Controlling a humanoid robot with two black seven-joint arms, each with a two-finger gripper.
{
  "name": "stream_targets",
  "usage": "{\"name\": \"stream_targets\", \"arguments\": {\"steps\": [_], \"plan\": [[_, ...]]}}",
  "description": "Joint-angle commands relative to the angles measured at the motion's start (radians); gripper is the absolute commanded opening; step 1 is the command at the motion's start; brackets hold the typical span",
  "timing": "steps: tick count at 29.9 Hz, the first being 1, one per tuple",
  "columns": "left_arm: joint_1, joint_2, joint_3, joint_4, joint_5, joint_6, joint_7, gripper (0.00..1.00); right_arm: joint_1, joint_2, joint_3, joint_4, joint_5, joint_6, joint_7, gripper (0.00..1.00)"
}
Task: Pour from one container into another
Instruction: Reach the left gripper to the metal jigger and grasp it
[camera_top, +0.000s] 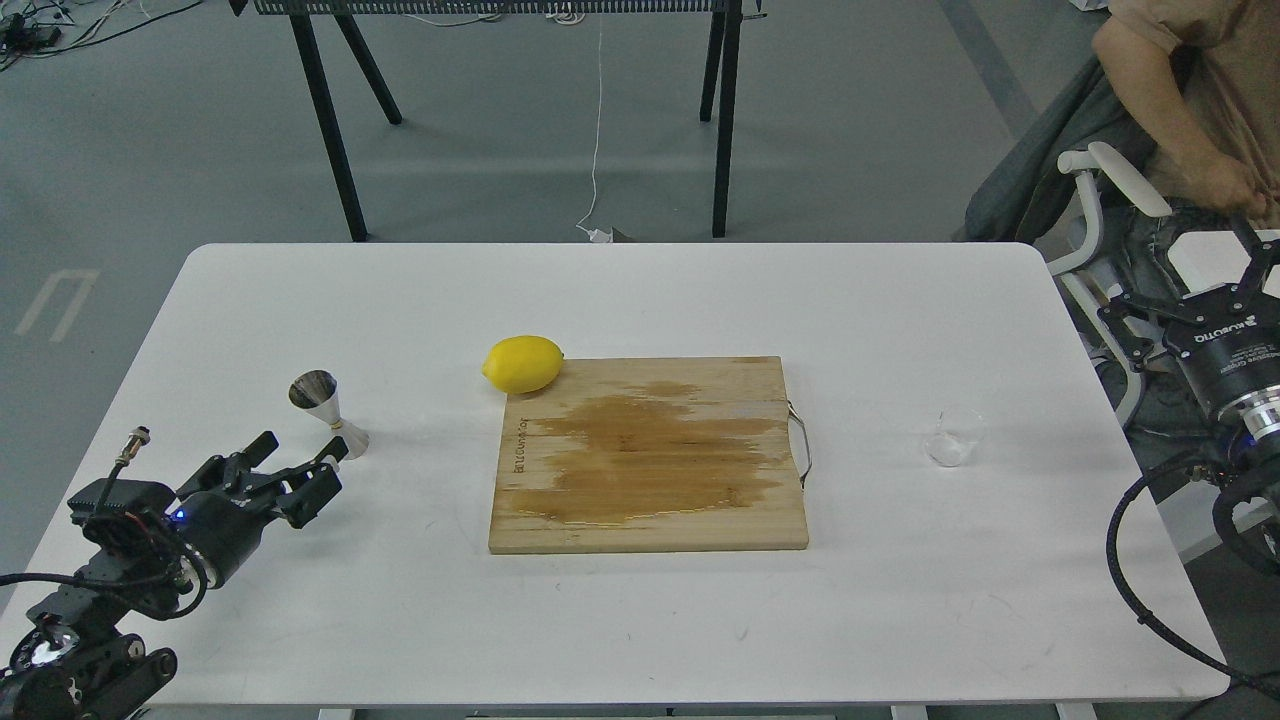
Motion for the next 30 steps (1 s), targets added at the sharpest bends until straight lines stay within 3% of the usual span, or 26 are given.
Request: {"name": "stream_targets", "arguments": {"steps": [1, 30], "plan": [[-0.016, -0.019, 0.002, 0.021, -0.001, 0.0, 0.0, 0.99, 0.0, -0.001, 0.0, 0.0, 0.0, 0.0, 0.0, 0.99], [-0.174, -0.206, 0.046, 0.288, -0.003, 0.0, 0.0, 0.97, 0.0, -0.01, 0.001, -0.002, 0.0, 0.0, 0.0, 0.99]]}}
